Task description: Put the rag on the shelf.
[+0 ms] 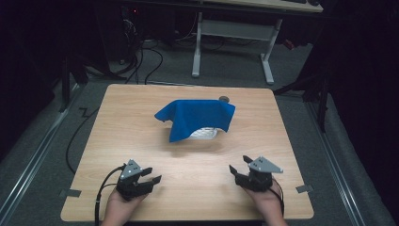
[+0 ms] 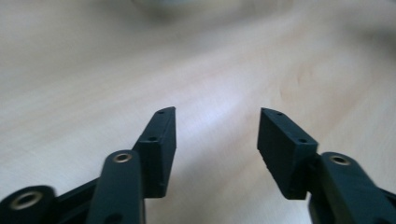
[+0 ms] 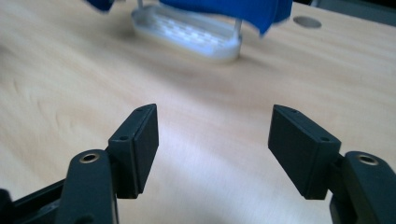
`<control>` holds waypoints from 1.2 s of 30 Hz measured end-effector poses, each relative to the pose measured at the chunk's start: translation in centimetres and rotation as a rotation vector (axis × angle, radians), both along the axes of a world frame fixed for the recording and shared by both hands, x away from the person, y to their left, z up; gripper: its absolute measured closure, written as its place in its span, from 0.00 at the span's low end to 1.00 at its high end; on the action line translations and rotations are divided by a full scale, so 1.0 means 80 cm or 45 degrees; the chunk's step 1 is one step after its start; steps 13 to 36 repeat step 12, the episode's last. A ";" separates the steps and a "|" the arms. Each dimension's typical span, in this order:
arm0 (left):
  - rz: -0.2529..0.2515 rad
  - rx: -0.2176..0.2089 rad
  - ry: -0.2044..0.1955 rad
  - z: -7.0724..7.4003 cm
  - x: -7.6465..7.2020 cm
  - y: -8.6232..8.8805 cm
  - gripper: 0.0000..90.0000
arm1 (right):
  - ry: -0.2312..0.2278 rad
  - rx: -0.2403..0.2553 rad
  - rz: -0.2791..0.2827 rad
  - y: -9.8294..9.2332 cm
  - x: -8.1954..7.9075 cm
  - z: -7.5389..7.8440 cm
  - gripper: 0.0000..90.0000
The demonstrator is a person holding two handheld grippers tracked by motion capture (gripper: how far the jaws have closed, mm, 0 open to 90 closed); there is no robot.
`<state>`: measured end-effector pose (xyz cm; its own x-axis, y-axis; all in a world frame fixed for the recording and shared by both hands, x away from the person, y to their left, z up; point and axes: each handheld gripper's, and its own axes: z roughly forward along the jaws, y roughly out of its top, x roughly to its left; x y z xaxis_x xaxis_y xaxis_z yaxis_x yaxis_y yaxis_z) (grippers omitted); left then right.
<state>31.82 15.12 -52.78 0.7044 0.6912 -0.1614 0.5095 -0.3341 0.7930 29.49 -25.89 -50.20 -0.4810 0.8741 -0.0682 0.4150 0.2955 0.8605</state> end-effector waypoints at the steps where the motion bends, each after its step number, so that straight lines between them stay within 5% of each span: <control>1: -0.003 0.008 0.002 -0.004 0.000 -0.002 0.51 | 0.012 -0.027 0.011 -0.002 -0.007 -0.011 0.43; 3: -0.014 0.044 0.037 -0.007 0.005 -0.008 0.51 | 0.073 -0.051 0.057 -0.008 -0.006 -0.019 0.39; 7: -0.024 0.058 -0.007 -0.006 0.007 -0.013 0.51 | 0.121 -0.053 0.010 -0.016 0.004 -0.029 0.39; 36: -0.025 0.051 -0.007 -0.006 0.006 -0.012 0.51 | 0.105 -0.044 0.027 -0.013 0.004 -0.029 0.39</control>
